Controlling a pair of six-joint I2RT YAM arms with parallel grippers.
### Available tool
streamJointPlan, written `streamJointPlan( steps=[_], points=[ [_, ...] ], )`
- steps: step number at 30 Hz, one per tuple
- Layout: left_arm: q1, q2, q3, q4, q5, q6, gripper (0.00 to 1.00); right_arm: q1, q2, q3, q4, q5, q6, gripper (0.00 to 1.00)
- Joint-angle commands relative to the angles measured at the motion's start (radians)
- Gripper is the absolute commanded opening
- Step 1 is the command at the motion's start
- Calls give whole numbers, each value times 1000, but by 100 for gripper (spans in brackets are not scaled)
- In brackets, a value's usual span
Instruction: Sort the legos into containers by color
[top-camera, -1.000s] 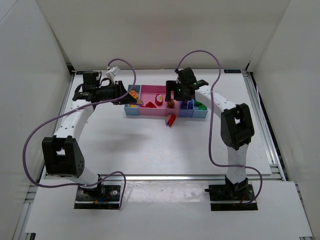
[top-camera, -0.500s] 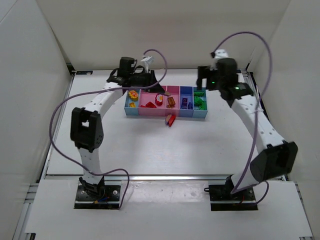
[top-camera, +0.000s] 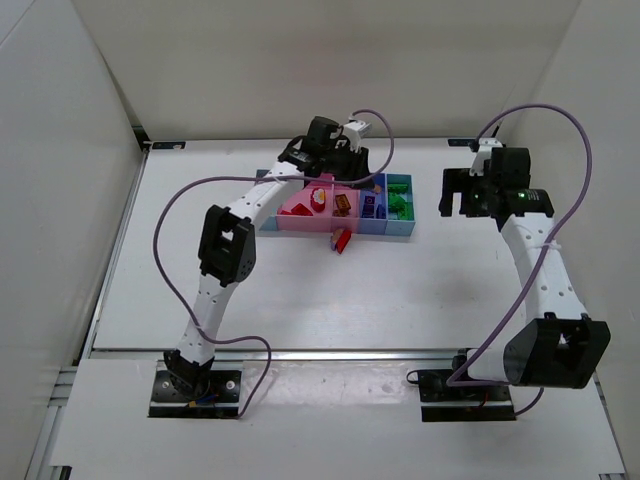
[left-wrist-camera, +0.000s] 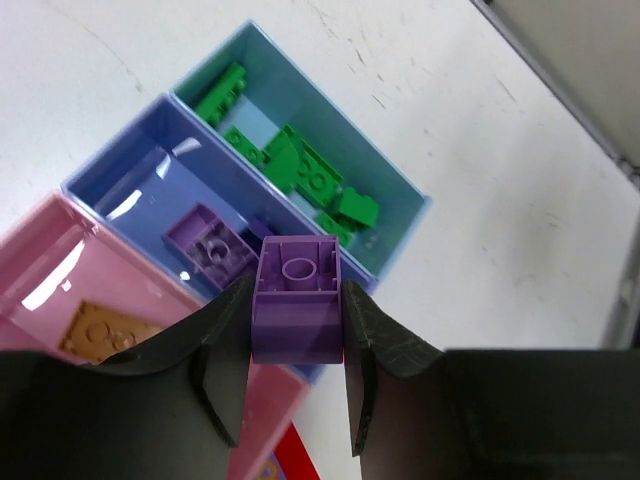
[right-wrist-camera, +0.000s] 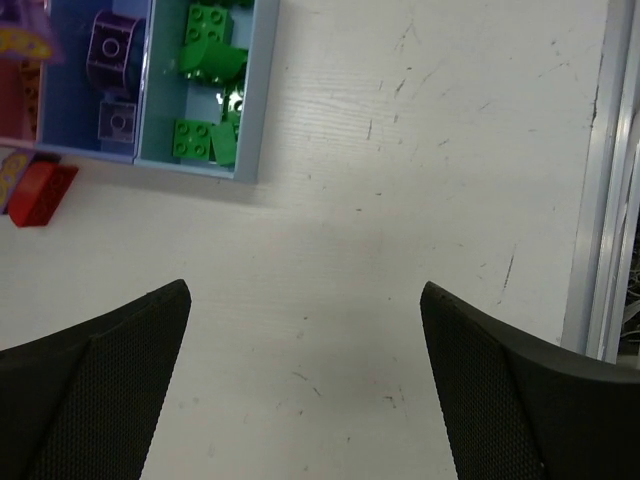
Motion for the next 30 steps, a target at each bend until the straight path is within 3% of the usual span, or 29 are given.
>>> streamJointPlan(
  steps=[1,6,8,12,13,16,23,30],
  points=[
    [-25,37,112,-12,-120,57,28,-1,-55,-13,-23,-48,-45,99],
    [-48,103,164,-14,-209,83,28,-1,-58,-9,-26,-48,-64,99],
    [-57,106,152,-14,-276,102,34,-1,-55,-4,-26,-61,-78,99],
    [-57,107,138,-17,-338,109,61,3,-43,5,-32,-84,-83,98],
    [-54,106,141,-18,-342,109,72,3,-41,8,-40,-135,-100,97],
    [-28,83,152,-29,-301,67,86,38,-27,10,-58,-207,-170,92],
    [66,-136,94,11,-97,-87,88,137,-55,-131,-5,-468,-494,87],
    [253,-431,-135,105,56,-256,88,426,-23,-272,145,-439,-794,83]
  ],
)
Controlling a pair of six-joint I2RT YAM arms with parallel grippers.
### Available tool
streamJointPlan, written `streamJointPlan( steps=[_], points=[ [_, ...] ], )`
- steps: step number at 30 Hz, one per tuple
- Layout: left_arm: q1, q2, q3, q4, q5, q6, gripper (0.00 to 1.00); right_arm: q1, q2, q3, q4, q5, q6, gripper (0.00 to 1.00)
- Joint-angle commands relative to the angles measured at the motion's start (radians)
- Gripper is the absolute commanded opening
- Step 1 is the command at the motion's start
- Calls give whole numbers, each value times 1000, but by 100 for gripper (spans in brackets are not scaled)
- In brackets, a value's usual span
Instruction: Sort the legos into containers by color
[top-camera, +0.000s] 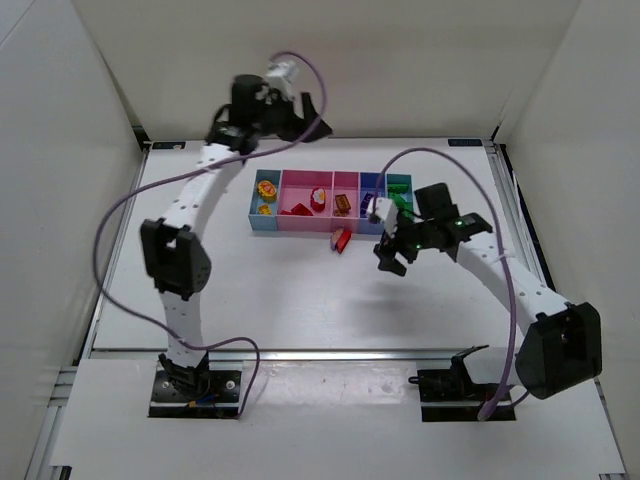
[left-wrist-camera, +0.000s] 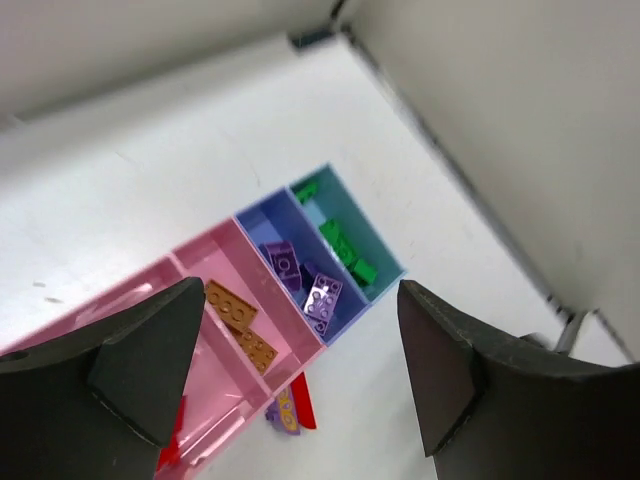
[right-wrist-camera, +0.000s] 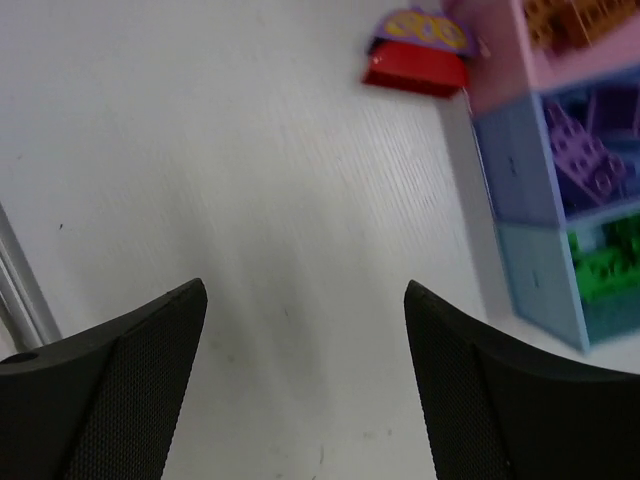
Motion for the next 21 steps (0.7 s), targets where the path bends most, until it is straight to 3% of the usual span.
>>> streamJointPlan(
  steps=[1,5,11,14,15,19,21],
  points=[
    [106,-195,-57,32,137,-91,88,91,22,-32,133,-40,-234,83],
    [232,-322,-167,-45,241,24,88,133,119,-30,217,-98,-343,85],
    [364,-423,-351,-131,370,57,87,112,247,-20,276,-239,-729,86],
    [392,-481,-428,-128,370,76,87,58,359,110,46,-406,-1038,86],
    [395,-507,-442,-128,364,83,87,23,386,141,-21,-443,-1231,86],
    [416,-546,-494,-128,352,100,87,-17,543,328,-317,-503,-1533,83],
    [429,-557,-503,-131,349,100,87,-27,584,376,-367,-512,-1632,82]
  ],
)
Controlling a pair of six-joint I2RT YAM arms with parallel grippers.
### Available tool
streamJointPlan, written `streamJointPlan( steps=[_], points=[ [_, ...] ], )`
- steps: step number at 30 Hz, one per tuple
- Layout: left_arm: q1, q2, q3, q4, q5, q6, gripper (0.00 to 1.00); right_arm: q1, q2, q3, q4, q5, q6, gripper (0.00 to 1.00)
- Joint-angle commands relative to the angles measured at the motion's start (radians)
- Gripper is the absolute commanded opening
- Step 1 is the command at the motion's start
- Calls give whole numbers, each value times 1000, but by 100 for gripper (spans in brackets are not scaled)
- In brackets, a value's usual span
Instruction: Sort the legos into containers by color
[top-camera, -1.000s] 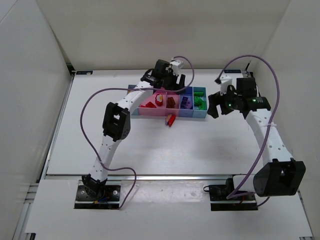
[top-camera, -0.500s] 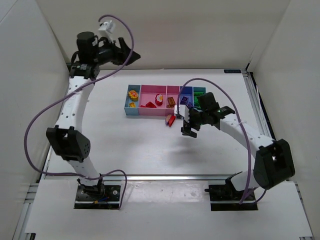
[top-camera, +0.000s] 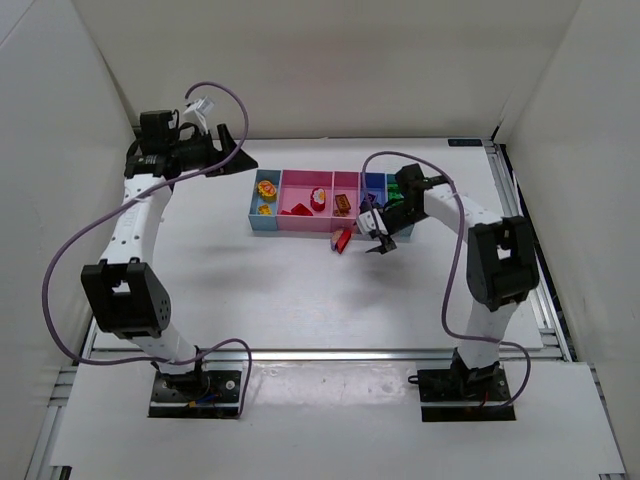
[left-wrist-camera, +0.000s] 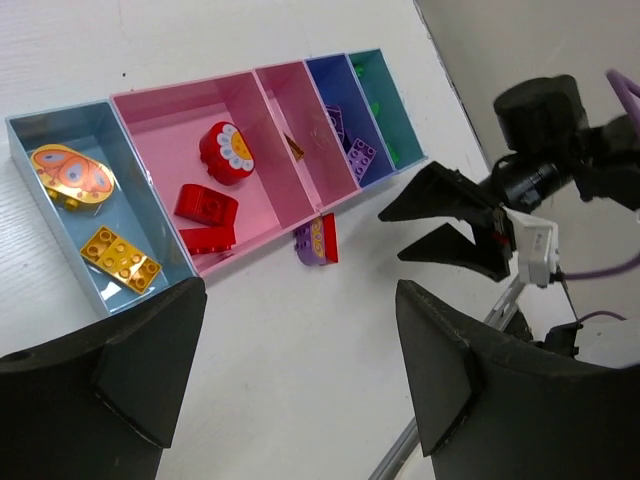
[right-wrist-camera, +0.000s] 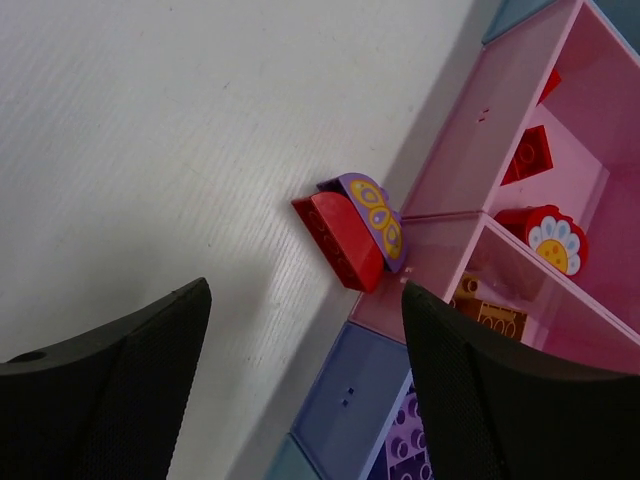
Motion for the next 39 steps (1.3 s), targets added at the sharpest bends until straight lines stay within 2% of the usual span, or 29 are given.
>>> streamJointPlan(
  steps=[1,8,11,16,20,33,39],
  points=[
    [28,-127,-6,5,34,23,87,-13,58,105,-235,-109,-480,80],
    [53,-140,-39,5,37,14,86,11,176,262,-418,-91,-696,74],
    [65,-132,-41,3,39,9,86,42,202,283,-412,-74,-696,73],
    [79,-107,-44,5,65,-17,86,91,242,308,-293,-19,-640,73],
    [88,-89,-42,3,80,-21,86,102,263,337,-280,7,-670,72],
    [130,-21,-45,29,163,-64,83,128,400,619,-461,184,-784,72],
    [154,0,-45,44,186,-87,83,155,415,630,-519,216,-822,71]
  ],
)
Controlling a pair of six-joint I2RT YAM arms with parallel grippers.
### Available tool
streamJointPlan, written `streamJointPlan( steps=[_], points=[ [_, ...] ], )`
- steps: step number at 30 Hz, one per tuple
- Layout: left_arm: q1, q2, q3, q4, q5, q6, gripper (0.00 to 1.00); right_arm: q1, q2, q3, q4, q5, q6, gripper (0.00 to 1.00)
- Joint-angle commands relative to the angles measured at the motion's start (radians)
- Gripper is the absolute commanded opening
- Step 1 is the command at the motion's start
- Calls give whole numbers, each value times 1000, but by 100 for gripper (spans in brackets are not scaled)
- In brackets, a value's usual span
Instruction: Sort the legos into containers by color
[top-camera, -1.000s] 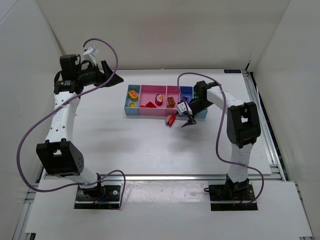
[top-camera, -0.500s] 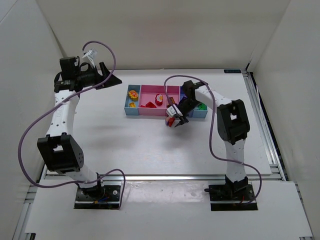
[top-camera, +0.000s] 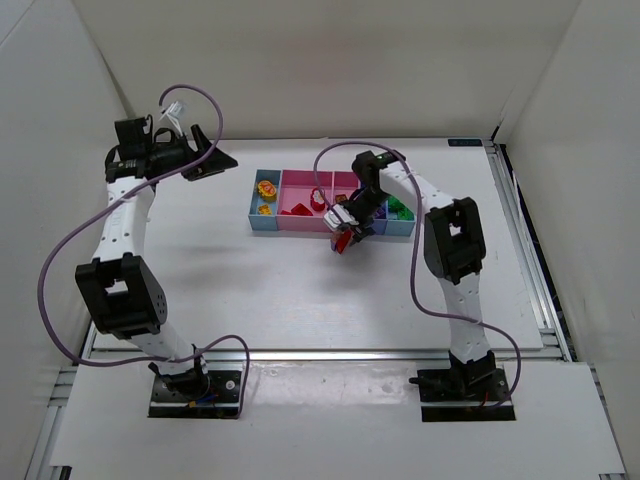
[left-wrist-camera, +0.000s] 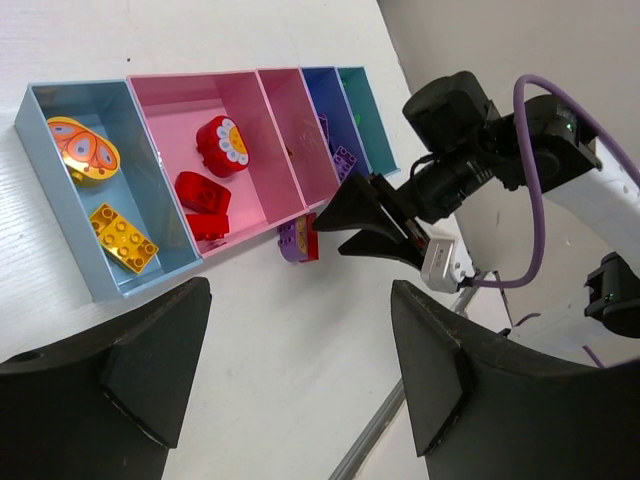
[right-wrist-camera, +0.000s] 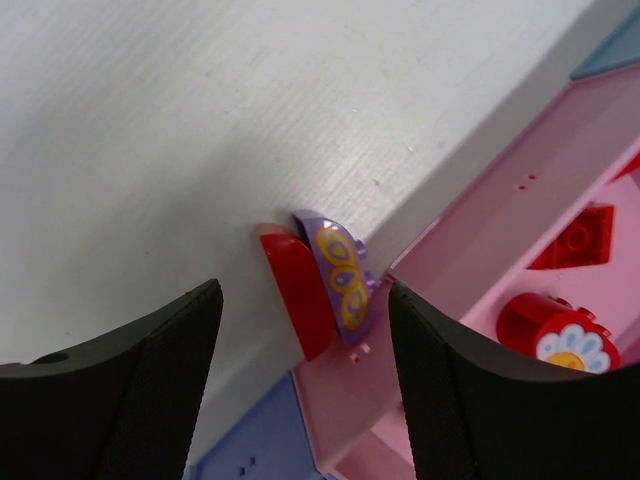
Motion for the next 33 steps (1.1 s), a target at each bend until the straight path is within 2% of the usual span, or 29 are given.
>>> streamJointPlan(
  steps=[1,4,14,21,29,33],
  points=[
    [24,5,-5,24,50,-21,82,23,12,25,-90,28,-677,71],
    [39,13,-8,36,65,-38,82,32,3,-4,-102,42,-699,70],
    [79,38,-22,50,108,-84,82,69,9,-82,60,124,-625,71],
    [90,41,-43,55,126,-87,81,86,33,-72,148,147,-585,72],
    [92,58,-32,58,139,-94,81,87,70,-18,134,167,-553,71],
    [90,61,-32,67,142,-101,81,79,84,-9,123,184,-538,68]
  ],
)
